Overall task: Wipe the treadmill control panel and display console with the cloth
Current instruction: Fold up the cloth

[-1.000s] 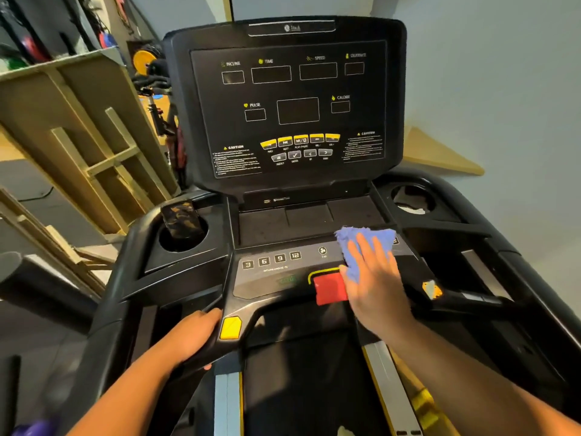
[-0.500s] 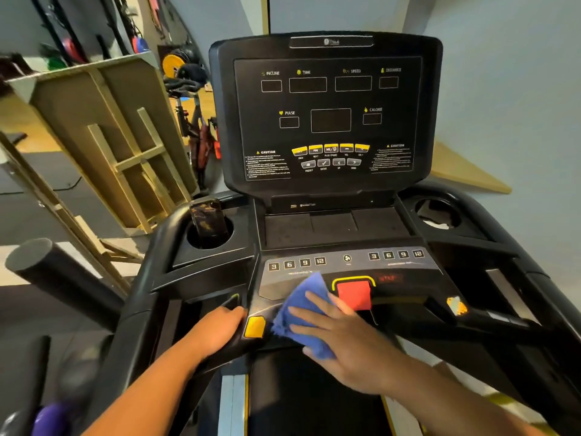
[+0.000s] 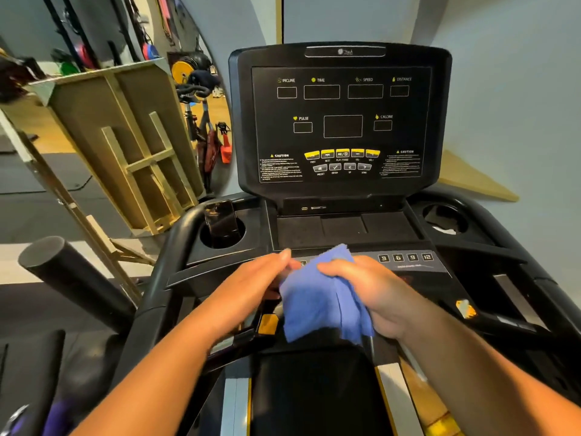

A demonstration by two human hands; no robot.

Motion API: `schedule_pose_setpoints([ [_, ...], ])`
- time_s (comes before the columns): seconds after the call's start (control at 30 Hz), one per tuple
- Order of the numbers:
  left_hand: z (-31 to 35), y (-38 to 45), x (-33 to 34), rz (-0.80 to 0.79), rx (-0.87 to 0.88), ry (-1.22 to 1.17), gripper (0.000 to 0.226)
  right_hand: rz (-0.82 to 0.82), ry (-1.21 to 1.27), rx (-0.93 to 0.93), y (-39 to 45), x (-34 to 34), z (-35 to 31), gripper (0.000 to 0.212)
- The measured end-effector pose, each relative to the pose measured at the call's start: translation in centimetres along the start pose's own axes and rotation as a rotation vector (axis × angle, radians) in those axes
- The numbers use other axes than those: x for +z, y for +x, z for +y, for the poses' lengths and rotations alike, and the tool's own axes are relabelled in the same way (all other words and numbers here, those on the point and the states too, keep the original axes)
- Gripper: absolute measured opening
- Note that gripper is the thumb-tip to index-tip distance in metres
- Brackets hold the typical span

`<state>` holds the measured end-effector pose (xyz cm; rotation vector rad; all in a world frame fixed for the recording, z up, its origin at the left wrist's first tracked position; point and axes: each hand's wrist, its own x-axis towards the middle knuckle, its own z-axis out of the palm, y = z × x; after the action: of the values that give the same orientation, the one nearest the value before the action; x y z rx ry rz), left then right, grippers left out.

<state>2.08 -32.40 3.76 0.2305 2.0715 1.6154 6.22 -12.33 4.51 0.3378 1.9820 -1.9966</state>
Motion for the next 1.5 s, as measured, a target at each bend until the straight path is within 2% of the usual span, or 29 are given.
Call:
schedule_pose_setpoints([
  [0.07, 0.3, -0.2, 0.6, -0.017, -0.071, -0.254, 0.073, -0.021, 0.224, 0.029, 0.6, 0.2, -0.6, 0.023],
  [0.1, 0.0, -0.5, 0.7, -0.001, -0.063, -0.294, 0.07, -0.012, 0.28, 0.048, 1.0, 0.2, -0.5, 0.027],
  [0.17, -0.7, -1.0, 0.6, -0.009, -0.055, -0.281, 0.053, -0.022, 0.35, 0.033, 1.1, -0.1, -0.1, 0.026],
  [0.23, -1.5, -1.3, 0.1, -0.014, -0.066, -0.264, 0.041, -0.068, 0.374, 0.051, 0.8, -0.2, 0.5, 0.017],
  [0.27, -1.8, -1.4, -0.2, -0.01, -0.074, -0.263, 0.035, -0.097, 0.388, 0.078, 0.7, -0.3, 0.8, 0.018],
  [0.33, -1.2, -1.6, -0.8, 0.024, -0.061, -0.25, 0.018, -0.207, 0.361, 0.088, 0.0, -0.5, 1.0, 0.034],
  [0.4, 0.4, -1.8, -1.7, 0.06, -0.011, -0.133, 0.009, -0.332, 0.267, 0.085, -0.4, -0.6, 0.6, 0.049],
  [0.47, 3.1, -1.9, -2.6, 0.027, 0.087, 0.121, 0.011, -0.361, 0.194, 0.051, -0.2, -1.1, 0.1, 0.064],
  [0.53, 6.2, -2.2, -3.2, -0.05, 0.175, 0.325, 0.006, -0.375, 0.153, 0.002, 0.1, -1.0, -0.7, 0.065],
  [0.57, 7.6, -2.2, -3.3, -0.085, 0.207, 0.345, 0.005, -0.393, 0.141, -0.034, 0.1, -0.7, -1.2, 0.057],
  [0.63, 8.7, -1.8, -3.1, -0.068, 0.257, 0.237, 0.013, -0.437, 0.185, -0.1, 0.3, -0.1, -1.8, 0.042],
  [0.67, 8.2, -1.3, -2.9, 0.006, 0.249, 0.12, 0.018, -0.434, 0.241, -0.119, 0.3, 0.1, -1.9, 0.04],
  [0.73, 5.2, 0.0, -2.7, 0.158, 0.051, -0.225, 0.027, -0.344, 0.352, -0.116, 0.8, 0.2, -1.2, 0.037],
  [0.8, 1.7, 0.5, -2.1, 0.055, -0.234, -0.527, 0.043, -0.202, 0.362, -0.055, 1.7, 0.1, 0.1, 0.033],
  [0.87, -0.9, 0.3, -1.7, 0.032, -0.33, -0.56, 0.04, -0.114, 0.333, 0.044, 2.6, -0.1, 1.8, 0.031],
  [0.93, -2.3, 0.3, -1.6, 0.095, -0.287, -0.443, 0.029, -0.086, 0.311, 0.127, 2.9, -0.2, 2.7, 0.033],
  [0.97, -2.4, 0.1, -1.4, 0.147, -0.262, -0.374, 0.031, -0.093, 0.31, 0.147, 2.9, -0.1, 2.8, 0.035],
  [1.1, -2.0, -0.8, -2.0, 0.128, -0.124, -0.397, 0.069, -0.161, 0.313, 0.107, 3.2, 0.1, 1.6, 0.046],
  [1.2, -1.2, -1.4, -2.8, 0.176, 0.027, -0.362, 0.084, -0.135, 0.224, -0.032, 3.3, 0.5, 0.3, 0.045],
  [1.3, -0.4, -2.2, -3.5, 0.283, 0.219, -0.318, 0.077, -0.08, 0.06, -0.227, 2.8, 1.2, -1.2, 0.031],
  [1.37, -0.3, -2.8, -4.4, 0.315, 0.286, -0.334, 0.068, -0.053, -0.017, -0.313, 2.6, 1.9, -1.7, 0.027],
  [1.43, -0.7, -3.3, -5.2, 0.288, 0.282, -0.394, 0.063, -0.054, -0.046, -0.31, 2.8, 2.6, -1.6, 0.034],
  [1.5, -1.6, -3.7, -6.0, 0.258, 0.22, -0.545, 0.056, -0.135, -0.017, -0.235, 3.0, 3.5, -1.0, 0.03],
])
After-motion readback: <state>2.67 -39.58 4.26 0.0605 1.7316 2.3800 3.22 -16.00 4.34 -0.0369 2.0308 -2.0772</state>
